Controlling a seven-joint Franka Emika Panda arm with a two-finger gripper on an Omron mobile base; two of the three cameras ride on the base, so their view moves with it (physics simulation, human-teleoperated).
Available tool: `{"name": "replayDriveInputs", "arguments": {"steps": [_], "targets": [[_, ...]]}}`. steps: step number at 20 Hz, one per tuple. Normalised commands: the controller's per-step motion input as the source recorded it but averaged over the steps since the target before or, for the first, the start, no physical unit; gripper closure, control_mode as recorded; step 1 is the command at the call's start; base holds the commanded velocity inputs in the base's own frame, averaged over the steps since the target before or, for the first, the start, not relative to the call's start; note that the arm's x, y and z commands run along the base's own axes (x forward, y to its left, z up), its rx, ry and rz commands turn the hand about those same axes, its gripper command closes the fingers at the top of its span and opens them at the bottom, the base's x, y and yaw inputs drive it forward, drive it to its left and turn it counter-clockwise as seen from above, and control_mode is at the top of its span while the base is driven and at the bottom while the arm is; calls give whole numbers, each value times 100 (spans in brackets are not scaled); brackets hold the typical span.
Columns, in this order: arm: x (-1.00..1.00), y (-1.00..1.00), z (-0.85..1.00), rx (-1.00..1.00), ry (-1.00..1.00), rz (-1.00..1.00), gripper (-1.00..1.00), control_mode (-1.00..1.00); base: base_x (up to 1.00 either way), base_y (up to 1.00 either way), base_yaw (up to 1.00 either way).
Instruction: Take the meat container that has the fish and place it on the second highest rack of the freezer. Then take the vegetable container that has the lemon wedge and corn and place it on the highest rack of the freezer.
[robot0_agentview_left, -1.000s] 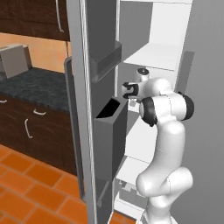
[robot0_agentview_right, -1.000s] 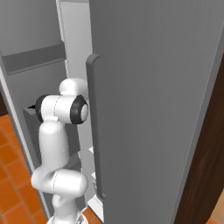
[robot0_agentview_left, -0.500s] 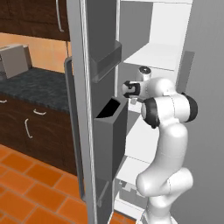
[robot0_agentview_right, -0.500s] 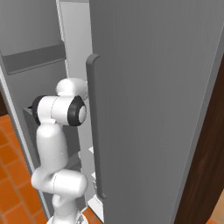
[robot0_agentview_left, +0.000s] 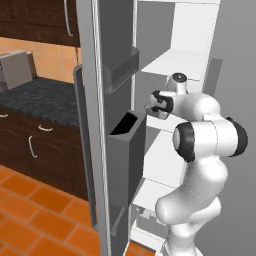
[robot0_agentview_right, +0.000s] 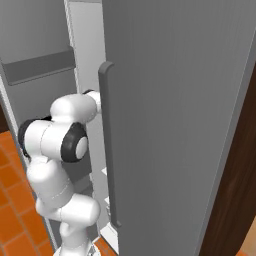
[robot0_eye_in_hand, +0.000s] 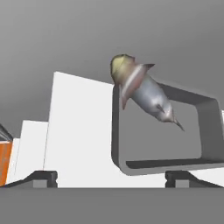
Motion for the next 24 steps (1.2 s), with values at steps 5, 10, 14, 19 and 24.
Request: {"name": "replayDriveInputs", "arguments": {"steps": [5,10,14,19,24], "targets": [[-83,38,93,-6,-19,5,-100,-100,0,0,0],[-77,67,80,-5,3,14,-100,-100,0,0,0],[-100,22,87,-15,0,15,-100,-100,0,0,0],[-100,7,39,-13,0,10,-100,-100,0,0,0],[-100,0,31,-10,0,8,-100,-100,0,0,0]]}}
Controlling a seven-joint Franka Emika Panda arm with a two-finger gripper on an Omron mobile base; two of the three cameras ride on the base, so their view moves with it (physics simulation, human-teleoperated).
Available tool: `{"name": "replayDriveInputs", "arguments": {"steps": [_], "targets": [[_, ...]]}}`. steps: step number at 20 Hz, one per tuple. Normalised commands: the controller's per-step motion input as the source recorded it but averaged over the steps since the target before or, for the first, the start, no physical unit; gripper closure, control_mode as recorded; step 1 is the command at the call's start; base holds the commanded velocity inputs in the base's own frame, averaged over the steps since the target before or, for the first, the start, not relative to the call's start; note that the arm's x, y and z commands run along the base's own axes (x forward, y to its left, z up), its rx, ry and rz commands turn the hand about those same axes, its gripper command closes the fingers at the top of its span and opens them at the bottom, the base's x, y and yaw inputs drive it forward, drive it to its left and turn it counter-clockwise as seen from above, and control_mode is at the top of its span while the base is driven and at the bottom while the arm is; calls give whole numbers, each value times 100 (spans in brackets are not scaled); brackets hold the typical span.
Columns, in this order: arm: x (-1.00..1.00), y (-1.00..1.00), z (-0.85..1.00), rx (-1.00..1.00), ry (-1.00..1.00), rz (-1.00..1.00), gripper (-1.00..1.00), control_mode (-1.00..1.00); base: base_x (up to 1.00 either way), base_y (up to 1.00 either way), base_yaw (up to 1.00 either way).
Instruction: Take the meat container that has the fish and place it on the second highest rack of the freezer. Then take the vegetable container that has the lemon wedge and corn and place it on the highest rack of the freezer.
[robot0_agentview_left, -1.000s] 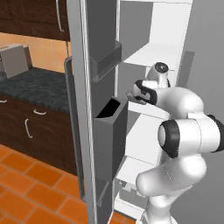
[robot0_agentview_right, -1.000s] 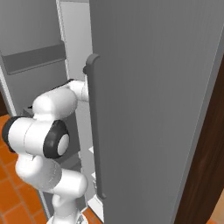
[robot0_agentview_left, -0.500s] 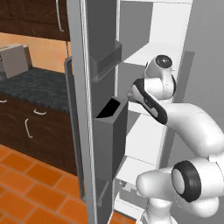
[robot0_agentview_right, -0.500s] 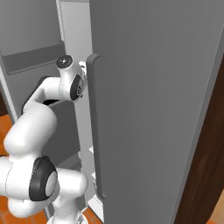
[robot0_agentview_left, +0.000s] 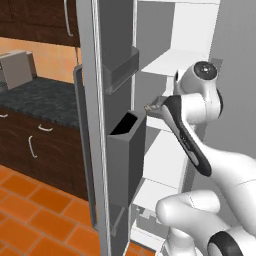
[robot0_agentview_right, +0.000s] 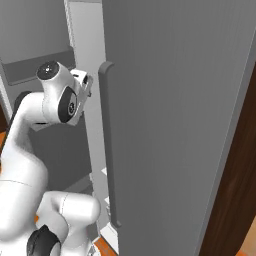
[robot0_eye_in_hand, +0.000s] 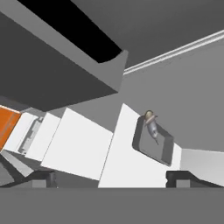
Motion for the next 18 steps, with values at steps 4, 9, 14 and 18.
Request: {"name": "replayDriveInputs", "arguments": {"steps": [4,9,14,18], "targets": [[-100,0,21,-11,0,12,-100,-100,0,0,0],[-100,0,-14,-3,0,10,-100,-100,0,0,0],[-100,0,-58,0,0,7,-100,-100,0,0,0],[-98,0,-74,-1,0,4,-100,-100,0,0,0]]}}
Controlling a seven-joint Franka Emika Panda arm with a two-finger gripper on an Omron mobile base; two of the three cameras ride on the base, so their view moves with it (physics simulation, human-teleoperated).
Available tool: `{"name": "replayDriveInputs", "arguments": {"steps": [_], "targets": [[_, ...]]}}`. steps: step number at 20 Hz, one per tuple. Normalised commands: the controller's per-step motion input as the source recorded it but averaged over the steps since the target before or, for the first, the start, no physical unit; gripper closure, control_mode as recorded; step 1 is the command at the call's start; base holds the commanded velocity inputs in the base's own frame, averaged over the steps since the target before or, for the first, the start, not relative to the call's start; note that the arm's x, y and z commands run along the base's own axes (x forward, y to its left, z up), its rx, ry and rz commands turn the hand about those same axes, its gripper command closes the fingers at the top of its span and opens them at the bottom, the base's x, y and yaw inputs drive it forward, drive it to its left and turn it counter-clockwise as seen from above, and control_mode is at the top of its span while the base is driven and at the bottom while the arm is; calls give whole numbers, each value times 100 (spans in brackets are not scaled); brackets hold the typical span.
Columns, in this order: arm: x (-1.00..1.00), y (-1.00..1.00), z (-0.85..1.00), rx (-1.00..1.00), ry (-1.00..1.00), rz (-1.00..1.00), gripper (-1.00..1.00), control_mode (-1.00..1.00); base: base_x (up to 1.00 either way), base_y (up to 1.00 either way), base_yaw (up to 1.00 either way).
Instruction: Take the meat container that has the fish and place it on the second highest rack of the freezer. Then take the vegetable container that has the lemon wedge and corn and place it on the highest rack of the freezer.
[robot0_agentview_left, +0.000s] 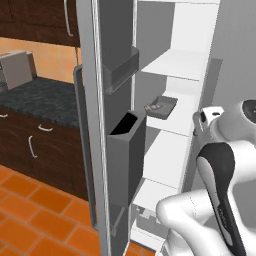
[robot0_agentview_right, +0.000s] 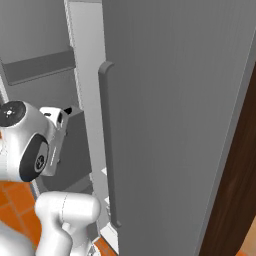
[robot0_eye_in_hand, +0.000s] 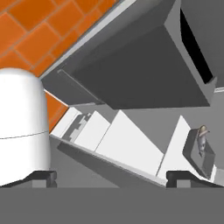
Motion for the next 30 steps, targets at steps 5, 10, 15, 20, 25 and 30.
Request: {"name": "replayDriveInputs", "arguments": {"steps": [5,10,15,20,25,30], "targets": [[-20,9,-53,-7,7,7,-100,-100,0,0,0],[2,1,-41,0,0,15,-100,-100,0,0,0],[-2,9,-6,0,-1,10,-100,-100,0,0,0],[-5,11,-1,0,0,5,-100,100,-14,4,3],[0,0,0,0,0,0,-100,100,-78,1,12],[0,0,0,0,0,0,-100,100,-85,0,26]]}}
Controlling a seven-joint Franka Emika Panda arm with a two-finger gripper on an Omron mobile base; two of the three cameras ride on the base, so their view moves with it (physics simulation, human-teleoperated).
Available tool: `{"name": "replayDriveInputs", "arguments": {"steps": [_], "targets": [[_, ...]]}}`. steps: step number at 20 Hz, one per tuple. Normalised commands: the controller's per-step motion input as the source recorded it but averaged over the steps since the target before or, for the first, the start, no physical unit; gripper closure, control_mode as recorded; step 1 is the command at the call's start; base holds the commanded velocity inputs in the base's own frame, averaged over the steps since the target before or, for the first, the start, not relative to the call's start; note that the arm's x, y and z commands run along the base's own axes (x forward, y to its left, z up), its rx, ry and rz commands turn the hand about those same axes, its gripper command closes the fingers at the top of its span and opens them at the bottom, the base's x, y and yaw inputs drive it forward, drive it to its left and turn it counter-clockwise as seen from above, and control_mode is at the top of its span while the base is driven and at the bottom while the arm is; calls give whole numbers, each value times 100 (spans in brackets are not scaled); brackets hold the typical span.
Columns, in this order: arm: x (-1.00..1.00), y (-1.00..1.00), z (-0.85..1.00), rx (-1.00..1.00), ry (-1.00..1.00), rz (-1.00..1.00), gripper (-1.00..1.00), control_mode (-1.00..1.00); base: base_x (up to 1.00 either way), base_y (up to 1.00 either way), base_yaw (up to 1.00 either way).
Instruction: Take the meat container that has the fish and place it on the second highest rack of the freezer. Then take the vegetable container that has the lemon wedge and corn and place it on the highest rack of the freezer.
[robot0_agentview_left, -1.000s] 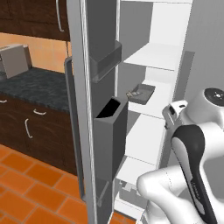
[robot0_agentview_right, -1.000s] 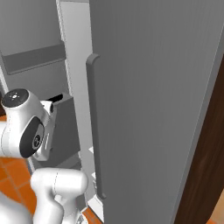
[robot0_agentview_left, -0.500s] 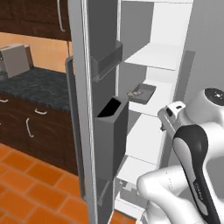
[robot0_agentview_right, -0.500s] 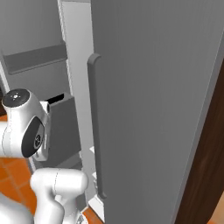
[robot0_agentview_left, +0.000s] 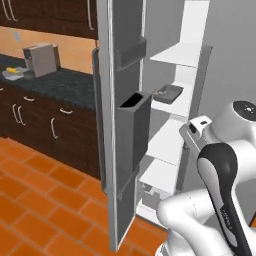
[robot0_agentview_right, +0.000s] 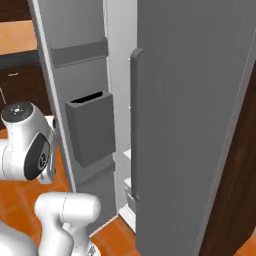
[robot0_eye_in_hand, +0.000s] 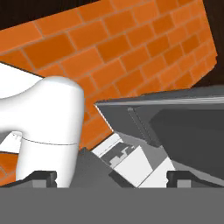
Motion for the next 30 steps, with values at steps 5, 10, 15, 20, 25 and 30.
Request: {"name": "replayDriveInputs", "arguments": {"steps": [5,10,15,20,25,30], "targets": [[0,0,0,0,0,0,-100,100,-51,12,58],[0,0,0,0,0,0,-100,100,-28,20,67],[0,0,0,0,0,0,-100,100,-11,29,57],[0,0,0,0,0,0,-100,100,61,27,28],[0,0,0,0,0,0,-100,100,100,30,9],[0,0,0,0,0,0,-100,100,100,40,-5]]}}
